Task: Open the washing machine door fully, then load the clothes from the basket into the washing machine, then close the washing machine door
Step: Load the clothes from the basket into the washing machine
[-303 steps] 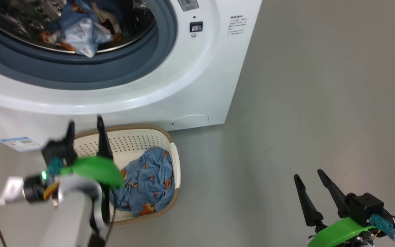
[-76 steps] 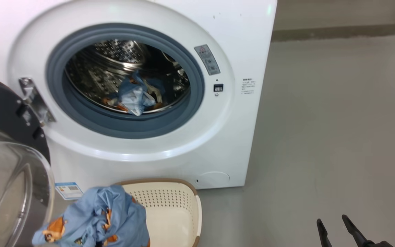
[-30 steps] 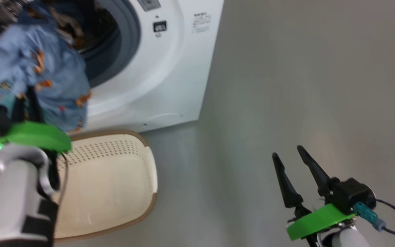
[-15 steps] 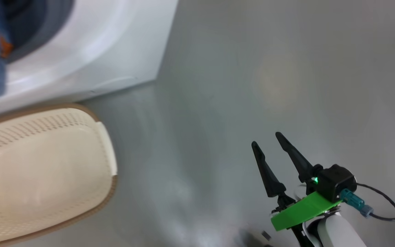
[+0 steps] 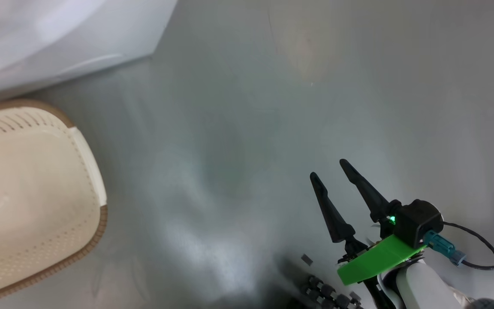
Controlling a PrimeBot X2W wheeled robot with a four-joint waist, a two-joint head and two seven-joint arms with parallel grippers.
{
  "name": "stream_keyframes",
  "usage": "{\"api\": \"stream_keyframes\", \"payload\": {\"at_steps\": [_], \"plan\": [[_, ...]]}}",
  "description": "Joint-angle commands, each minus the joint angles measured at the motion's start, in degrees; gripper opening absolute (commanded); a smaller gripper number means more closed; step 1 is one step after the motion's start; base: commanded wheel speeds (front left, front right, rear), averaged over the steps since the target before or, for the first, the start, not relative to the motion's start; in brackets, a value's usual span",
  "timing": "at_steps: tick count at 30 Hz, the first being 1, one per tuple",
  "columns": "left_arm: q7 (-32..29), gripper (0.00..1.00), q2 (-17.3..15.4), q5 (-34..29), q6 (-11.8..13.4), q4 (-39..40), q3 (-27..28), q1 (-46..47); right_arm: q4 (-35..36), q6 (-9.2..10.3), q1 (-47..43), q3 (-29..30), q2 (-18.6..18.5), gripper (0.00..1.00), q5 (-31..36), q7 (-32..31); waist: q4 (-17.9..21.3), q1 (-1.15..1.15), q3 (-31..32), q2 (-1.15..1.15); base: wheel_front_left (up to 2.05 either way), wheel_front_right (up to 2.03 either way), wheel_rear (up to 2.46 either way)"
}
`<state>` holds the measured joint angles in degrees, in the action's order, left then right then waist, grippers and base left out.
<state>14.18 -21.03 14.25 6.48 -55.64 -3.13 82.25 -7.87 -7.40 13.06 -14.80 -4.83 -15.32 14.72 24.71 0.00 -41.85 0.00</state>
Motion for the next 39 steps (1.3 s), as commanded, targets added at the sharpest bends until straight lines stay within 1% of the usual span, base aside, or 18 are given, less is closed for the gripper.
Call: {"api": "stream_keyframes", "payload": {"at_steps": [1,4,7,10,12,13,15,17,20,21,22,23,24,25,27,31,33,39], "plan": [[0.6,0.00,-3.1,-0.7,-0.6,1.9,0.3,2.5,1.3,-0.09,-0.6,-1.4,-0.9,1.00,-1.1,0.3,1.1,0.00,-3.2,0.00,0.00,0.00,0.00],[0.8,0.00,-4.4,-2.2,-0.7,3.3,-0.5,5.2,1.5,-0.09,-0.7,-1.3,-1.1,1.00,-1.6,0.3,1.3,0.00,-4.6,0.00,0.00,0.00,0.00],[0.8,0.00,-5.2,-3.5,0.2,8.1,-0.1,6.8,1.7,-0.09,-0.9,-1.1,-1.2,1.00,-2.0,0.3,1.4,0.00,-5.9,0.00,0.00,0.00,0.00],[0.8,0.00,-5.3,-4.9,1.1,12.2,0.2,6.5,1.6,-0.09,-1.1,-1.0,-1.5,1.00,-2.6,0.3,1.2,0.00,-6.5,0.00,0.00,0.00,0.00],[0.8,0.00,-5.2,-5.1,1.8,13.4,1.0,6.1,1.7,-0.09,-1.1,-1.1,-1.8,1.00,-2.7,0.3,1.2,0.00,-6.8,0.00,0.00,0.00,0.00],[0.8,0.00,-5.1,-5.2,2.3,13.3,1.4,6.0,1.8,-0.09,-1.1,-1.1,-1.9,1.00,-2.8,0.3,1.3,0.00,-6.9,0.00,0.00,0.00,0.00],[0.8,0.00,-5.1,-5.5,2.3,12.3,1.6,5.7,1.8,-0.09,-1.0,-1.0,-2.1,1.00,-2.9,0.3,1.3,0.00,-6.9,0.00,0.00,0.00,0.00],[0.8,0.00,-5.1,-5.7,1.9,10.1,1.3,5.4,1.7,-0.09,-1.2,-0.9,-2.2,1.00,-2.9,0.3,1.1,0.00,-6.7,0.00,0.00,0.00,0.00],[0.8,0.00,-4.5,-5.5,2.1,5.0,1.4,6.1,1.5,-0.09,-1.6,-1.4,-2.4,1.00,-2.9,0.3,0.8,0.00,-6.0,0.00,0.00,0.00,0.00],[0.8,0.19,-4.4,-5.6,2.1,3.1,1.1,6.5,1.4,-0.09,-1.8,-1.5,-2.4,1.00,-2.9,0.3,0.6,0.00,-5.8,0.00,0.00,0.00,0.00],[0.4,0.48,-4.2,-5.4,2.1,1.1,1.1,7.1,1.4,-0.09,-1.9,-1.5,-2.4,1.00,-3.0,0.3,0.5,0.00,-5.6,0.00,0.00,0.00,0.00],[0.4,0.90,-4.0,-5.1,2.0,-0.3,1.1,7.6,1.3,-0.09,-2.0,-1.5,-2.4,1.00,-3.0,0.3,0.5,0.00,-5.4,0.00,0.00,0.00,0.00],[0.5,1.00,-4.0,-5.3,2.2,-1.7,0.9,8.1,1.3,-0.09,-2.0,-1.4,-2.4,1.00,-3.1,0.3,0.4,0.00,-5.2,0.00,0.00,0.00,0.00],[0.5,1.00,-4.0,-5.3,2.2,-1.7,0.9,8.1,1.3,-0.09,-2.0,-1.4,-2.4,1.00,-3.1,0.3,0.4,0.00,-5.2,0.00,0.00,0.00,0.00],[0.3,1.00,-3.8,-5.3,2.3,-4.6,0.6,8.8,1.2,-0.09,-2.1,-1.3,-2.4,1.00,-3.2,0.3,0.3,0.00,-4.6,0.00,0.00,0.00,0.00],[-0.6,1.00,-3.4,-5.9,4.0,-9.7,-0.2,10.3,1.0,-0.09,-2.0,-0.9,-3.1,1.00,-3.2,0.3,-0.1,0.00,-3.7,0.00,0.00,0.00,0.00],[-1.0,1.00,-2.3,-5.4,5.4,-12.7,-0.1,10.8,0.9,-0.09,-2.1,0.1,-3.1,1.00,-3.3,0.3,-1.1,0.00,-3.0,0.00,0.00,0.00,0.00],[0.1,1.00,0.4,-4.7,7.2,-15.0,-0.2,7.9,0.3,-0.09,-2.0,0.0,-3.1,1.00,-3.5,0.3,-3.8,0.00,-0.4,0.00,0.00,0.00,0.00]]}}
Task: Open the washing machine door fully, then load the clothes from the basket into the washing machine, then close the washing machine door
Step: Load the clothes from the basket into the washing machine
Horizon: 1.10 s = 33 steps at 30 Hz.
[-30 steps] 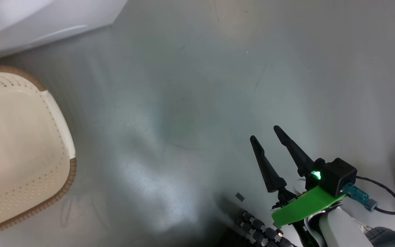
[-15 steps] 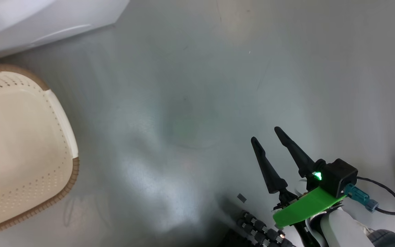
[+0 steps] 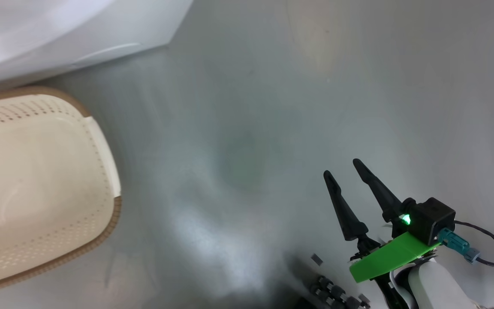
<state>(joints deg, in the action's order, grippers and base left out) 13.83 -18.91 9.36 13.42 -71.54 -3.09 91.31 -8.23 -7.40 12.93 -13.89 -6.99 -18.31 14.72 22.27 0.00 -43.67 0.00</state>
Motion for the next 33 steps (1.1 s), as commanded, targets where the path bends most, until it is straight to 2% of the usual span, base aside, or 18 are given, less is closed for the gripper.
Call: {"api": "stream_keyframes", "payload": {"at_steps": [1,11,16,23,33], "plan": [[0.6,1.00,-1.2,0.5,0.4,0.9,-0.1,-1.8,0.6,-0.09,-1.9,-0.9,-1.0,1.00,-0.4,0.3,-1.8,0.00,2.0,0.00,0.00,0.00,0.00],[1.1,1.00,4.0,1.8,2.6,4.8,0.3,-8.7,-0.3,-0.09,-2.8,0.1,-1.8,1.00,0.4,0.3,-5.9,0.00,7.0,0.00,0.00,0.00,0.00],[1.2,1.00,6.0,2.6,2.9,7.8,0.7,-12.2,-0.8,-0.09,-3.2,0.7,-1.8,1.00,0.8,0.3,-7.7,0.00,8.9,0.00,0.00,0.00,0.00],[1.2,1.00,8.1,3.7,1.3,10.0,1.3,-17.7,-1.5,-0.09,-3.3,1.4,-1.2,1.00,1.2,0.3,-9.5,0.00,12.0,0.00,0.00,0.00,0.00],[1.2,1.00,13.2,5.1,-3.5,18.5,1.9,-31.7,-2.1,-0.09,-4.2,4.1,-0.5,1.00,3.3,0.3,-13.3,0.00,19.5,0.00,0.00,0.00,0.00]]}}
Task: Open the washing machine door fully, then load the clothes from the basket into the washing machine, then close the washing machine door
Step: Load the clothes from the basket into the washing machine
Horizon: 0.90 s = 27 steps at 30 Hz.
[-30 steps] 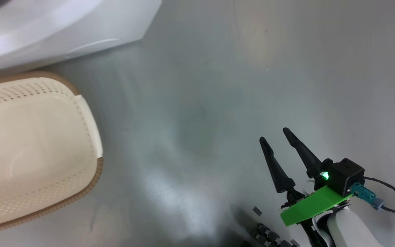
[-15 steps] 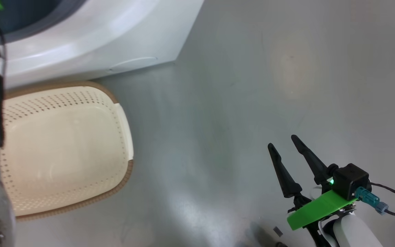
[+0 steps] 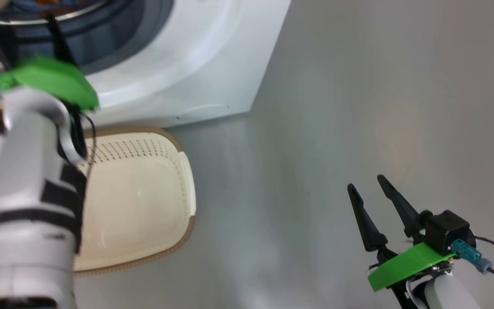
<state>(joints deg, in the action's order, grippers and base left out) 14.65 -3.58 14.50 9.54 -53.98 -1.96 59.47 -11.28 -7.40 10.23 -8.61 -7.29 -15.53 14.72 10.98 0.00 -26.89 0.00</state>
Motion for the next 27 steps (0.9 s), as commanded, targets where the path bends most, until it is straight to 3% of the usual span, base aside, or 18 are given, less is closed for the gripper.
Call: {"api": "stream_keyframes", "payload": {"at_steps": [1,10,15,27], "plan": [[0.3,1.00,-1.8,0.2,-0.2,1.8,0.9,-1.7,0.9,-0.09,-1.6,-0.9,-0.1,1.00,0.7,0.3,-2.1,0.00,3.7,0.00,0.00,0.00,0.00],[0.3,1.00,0.3,0.6,-3.6,11.5,0.7,-19.8,0.5,-0.09,-4.1,1.3,0.8,1.00,2.5,0.3,-3.4,0.00,11.1,0.00,0.00,0.00,0.00],[0.3,1.00,0.6,1.9,-4.1,16.9,-1.0,-29.0,0.5,-0.09,-5.5,1.9,1.3,1.00,3.4,0.3,-4.3,0.00,14.3,0.00,0.00,0.00,0.00],[0.3,1.00,0.7,5.0,-0.5,29.3,-6.5,-44.7,0.4,-0.09,-9.5,3.3,1.2,1.00,5.9,0.3,-7.3,0.00,20.4,0.00,0.00,0.00,0.00]]}}
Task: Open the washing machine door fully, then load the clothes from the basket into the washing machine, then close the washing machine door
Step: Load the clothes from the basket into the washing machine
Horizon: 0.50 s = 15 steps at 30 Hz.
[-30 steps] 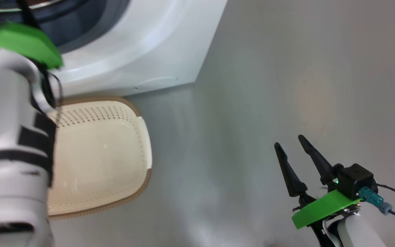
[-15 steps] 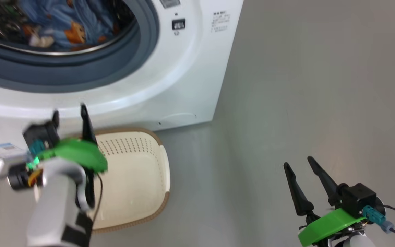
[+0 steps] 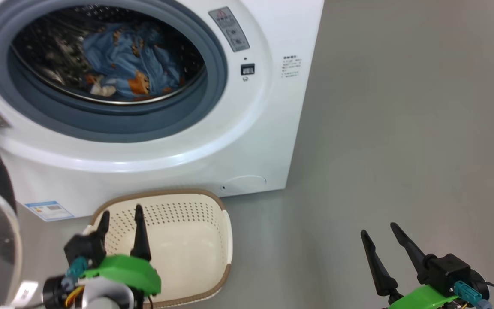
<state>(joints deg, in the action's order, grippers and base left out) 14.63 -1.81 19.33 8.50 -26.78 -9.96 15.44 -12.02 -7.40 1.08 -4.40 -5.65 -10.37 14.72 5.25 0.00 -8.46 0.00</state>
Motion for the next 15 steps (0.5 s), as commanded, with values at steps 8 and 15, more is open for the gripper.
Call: {"api": "stream_keyframes", "payload": {"at_steps": [8,15], "plan": [[0.4,1.00,-1.1,1.8,2.3,9.5,1.7,-8.5,1.4,-0.09,-1.4,-0.3,-1.0,1.00,1.9,0.3,-3.3,0.00,4.4,0.00,0.00,0.00,0.00],[0.4,1.00,-1.1,2.5,3.5,14.5,0.8,-13.9,1.2,-0.09,-1.6,-1.3,-1.1,1.00,2.2,0.3,-4.0,0.00,6.1,0.00,0.00,0.00,0.00]]}}
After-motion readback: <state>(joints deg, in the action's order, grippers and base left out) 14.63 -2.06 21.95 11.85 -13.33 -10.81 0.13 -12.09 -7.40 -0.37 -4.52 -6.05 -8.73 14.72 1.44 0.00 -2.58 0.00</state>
